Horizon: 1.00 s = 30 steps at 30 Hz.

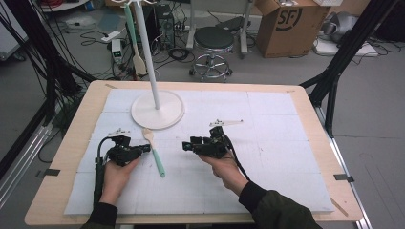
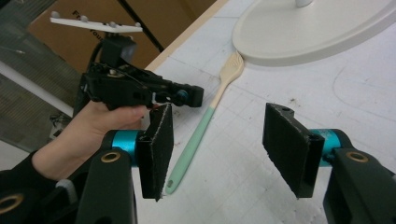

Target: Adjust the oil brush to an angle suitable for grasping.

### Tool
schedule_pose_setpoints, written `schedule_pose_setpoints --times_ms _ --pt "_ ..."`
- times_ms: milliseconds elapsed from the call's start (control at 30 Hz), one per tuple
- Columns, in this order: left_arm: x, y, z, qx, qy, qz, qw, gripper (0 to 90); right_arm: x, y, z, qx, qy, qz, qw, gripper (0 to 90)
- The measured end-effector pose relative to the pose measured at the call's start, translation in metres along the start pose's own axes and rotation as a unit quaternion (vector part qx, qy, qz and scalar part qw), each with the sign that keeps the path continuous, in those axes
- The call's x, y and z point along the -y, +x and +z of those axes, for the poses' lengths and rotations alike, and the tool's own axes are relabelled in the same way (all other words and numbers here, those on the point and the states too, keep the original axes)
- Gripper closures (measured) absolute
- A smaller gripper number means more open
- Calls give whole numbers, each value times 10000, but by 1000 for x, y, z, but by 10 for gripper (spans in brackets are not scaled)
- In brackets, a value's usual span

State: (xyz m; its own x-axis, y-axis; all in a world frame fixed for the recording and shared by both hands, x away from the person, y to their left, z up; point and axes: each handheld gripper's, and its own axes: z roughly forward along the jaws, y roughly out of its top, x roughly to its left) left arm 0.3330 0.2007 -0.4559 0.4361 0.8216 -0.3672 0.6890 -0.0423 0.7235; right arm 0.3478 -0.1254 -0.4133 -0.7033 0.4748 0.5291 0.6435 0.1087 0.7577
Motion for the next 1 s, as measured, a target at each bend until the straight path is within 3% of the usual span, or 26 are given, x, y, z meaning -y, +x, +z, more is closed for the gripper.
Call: schedule_pose_setpoints --times_ms 167,300,567,800,1000 --pt "-2 -3 5 -117 144 66 9998 900 -1 1 -6 -28 -98 -11 9999 437" --pt "-2 -12 10 -212 142 342 9991 900 -1 2 -10 -35 -131 -31 9999 440" --pt "-3 -22 16 -201 122 489 9985 900 2 2 -10 -20 -102 -27 9999 446" --pt "-4 -45 31 73 292 857 9959 900 3 0 -9 3 -92 -19 10000 448" --pt "-6 -63 44 246 351 980 9943 900 4 -2 -16 53 -157 1 9999 449"
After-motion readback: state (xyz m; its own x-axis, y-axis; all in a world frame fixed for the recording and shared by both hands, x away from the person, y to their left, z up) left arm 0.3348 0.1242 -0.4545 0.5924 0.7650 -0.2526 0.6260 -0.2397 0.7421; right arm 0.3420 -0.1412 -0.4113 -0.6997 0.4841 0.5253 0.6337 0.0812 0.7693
